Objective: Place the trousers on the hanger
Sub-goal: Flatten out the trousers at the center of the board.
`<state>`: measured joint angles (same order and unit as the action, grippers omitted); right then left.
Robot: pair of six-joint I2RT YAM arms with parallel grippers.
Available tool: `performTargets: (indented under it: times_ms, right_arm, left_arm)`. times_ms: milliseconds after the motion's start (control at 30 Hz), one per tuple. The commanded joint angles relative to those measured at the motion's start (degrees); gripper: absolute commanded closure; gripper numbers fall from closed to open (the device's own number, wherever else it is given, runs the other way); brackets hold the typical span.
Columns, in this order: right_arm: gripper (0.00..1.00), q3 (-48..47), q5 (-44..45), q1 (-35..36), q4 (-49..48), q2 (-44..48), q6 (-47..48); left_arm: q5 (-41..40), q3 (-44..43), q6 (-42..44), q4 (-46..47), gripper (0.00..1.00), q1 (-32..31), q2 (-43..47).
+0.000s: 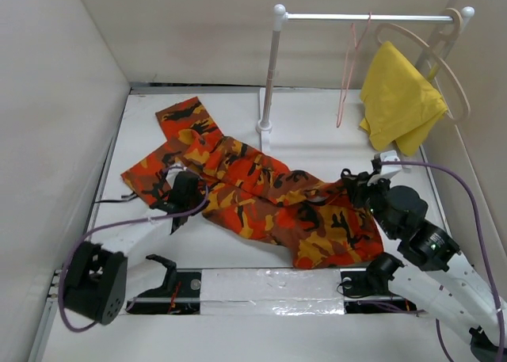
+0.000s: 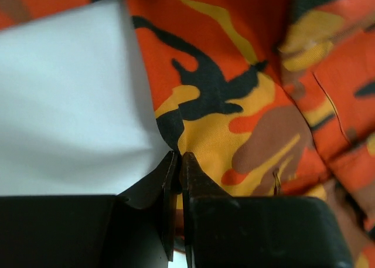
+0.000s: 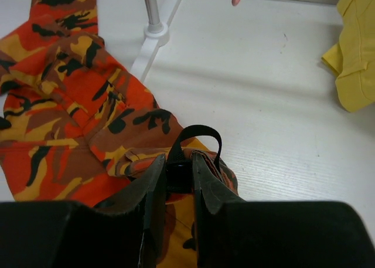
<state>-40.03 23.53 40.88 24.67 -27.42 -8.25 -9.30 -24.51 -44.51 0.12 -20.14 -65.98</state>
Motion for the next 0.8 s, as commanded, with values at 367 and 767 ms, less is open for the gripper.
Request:
performTargets:
  times_ms: [367,767]
  right_arm:
    - [1.00,-6.64,7.06,-2.74,-5.68,-4.65,1.49]
    - [1.00,-6.38,4.42,-2.74,-7.53,-8.79,2.71]
  left_arm:
    - [-4.57,-13.97,-12.61,-30.94,1.00,-38.29,6.31]
    - [-14.26,-7.75,-19.81,-33.77,0.68,-29.69,23.87]
